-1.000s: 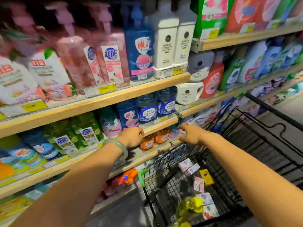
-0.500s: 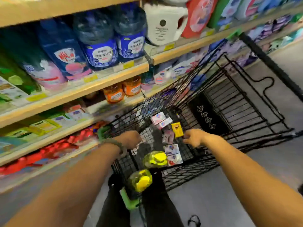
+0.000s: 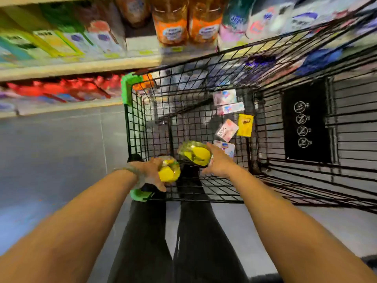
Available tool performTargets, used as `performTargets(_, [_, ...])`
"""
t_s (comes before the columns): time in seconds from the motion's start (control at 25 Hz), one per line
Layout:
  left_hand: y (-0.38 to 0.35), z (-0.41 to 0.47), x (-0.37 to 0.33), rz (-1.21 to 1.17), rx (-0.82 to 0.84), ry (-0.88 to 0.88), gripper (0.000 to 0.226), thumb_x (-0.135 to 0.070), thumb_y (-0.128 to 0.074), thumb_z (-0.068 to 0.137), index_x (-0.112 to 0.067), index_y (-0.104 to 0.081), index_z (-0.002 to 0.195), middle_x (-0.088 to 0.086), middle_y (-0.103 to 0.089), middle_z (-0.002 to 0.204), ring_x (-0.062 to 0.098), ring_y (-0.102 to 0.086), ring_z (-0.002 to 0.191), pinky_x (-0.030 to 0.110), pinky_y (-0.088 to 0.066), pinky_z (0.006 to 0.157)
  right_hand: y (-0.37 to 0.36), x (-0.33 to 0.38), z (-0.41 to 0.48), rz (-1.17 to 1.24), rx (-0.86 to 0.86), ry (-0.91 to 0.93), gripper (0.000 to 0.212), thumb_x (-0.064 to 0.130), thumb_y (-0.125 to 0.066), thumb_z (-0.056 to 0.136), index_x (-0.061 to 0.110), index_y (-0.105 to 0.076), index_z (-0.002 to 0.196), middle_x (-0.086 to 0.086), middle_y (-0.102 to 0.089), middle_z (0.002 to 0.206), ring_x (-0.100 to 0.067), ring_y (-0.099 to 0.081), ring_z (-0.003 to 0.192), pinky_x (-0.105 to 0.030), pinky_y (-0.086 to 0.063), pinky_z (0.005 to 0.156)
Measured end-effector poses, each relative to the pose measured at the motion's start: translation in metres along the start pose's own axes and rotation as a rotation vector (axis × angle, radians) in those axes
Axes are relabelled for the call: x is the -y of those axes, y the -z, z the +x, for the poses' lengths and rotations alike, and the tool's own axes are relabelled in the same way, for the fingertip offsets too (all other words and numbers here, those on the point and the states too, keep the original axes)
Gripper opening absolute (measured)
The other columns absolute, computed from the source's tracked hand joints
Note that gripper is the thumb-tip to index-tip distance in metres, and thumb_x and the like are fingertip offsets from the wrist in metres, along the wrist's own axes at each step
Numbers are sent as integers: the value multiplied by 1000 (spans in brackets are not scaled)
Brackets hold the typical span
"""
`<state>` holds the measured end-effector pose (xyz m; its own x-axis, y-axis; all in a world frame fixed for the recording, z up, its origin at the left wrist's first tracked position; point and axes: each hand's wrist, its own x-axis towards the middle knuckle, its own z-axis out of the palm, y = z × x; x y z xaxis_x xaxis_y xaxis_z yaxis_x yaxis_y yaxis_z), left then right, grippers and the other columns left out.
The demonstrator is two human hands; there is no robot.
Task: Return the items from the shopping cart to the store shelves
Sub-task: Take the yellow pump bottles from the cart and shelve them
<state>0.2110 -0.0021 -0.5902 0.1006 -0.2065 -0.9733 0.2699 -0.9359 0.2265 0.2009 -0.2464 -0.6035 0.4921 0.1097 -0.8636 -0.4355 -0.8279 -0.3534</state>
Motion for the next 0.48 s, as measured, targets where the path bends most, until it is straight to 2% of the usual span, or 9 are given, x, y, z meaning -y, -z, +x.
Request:
performTargets(0.04, [-4,4,5,57,-56,2,106,-23,-84,66,-26,-17,148,10,-23,155,31,-32,137,47,-35,110,-6,-5,5,7,5,3,108,21,-83,70,13,-13,152,-12,-22,157,-30,-27,142,-40,-31,114])
performTargets(0.12, [-14,10,10,133,-127,-64,105,-29,-79,72,-23,-10,150,12,-23,153,32,-33,137,43,-31,112,-18,-13,15,39,-23,12,118,24,-85,67,23,-4,153,-7,-13,160,-28,-20,145,-43,-28,116])
performTargets(0.24, [-20,19,7,100,-189,-120,102,-51,-69,77,-36,0,150,8,-16,156,32,-30,139,46,-29,113,-31,-17,28,76,-90,41,119,21,-85,67,25,-2,152,-3,-11,161,-25,-20,146,-44,-28,116])
performTargets(0.32, [-19,26,2,18,-236,-146,99,-57,-65,76,-36,-4,151,5,-18,156,28,-28,141,43,-27,115,-36,-18,38,146,-122,39,121,20,-85,66,27,-1,152,-2,-14,160,-23,-22,145,-44,-29,116])
performTargets(0.48, [-9,39,-15,-313,-322,-274,86,-47,-69,79,-31,-21,148,2,-29,148,21,-32,137,41,-27,115,-42,-21,52,377,-228,-12,118,18,-88,61,22,-12,151,-3,-31,152,-21,-37,137,-39,-34,113])
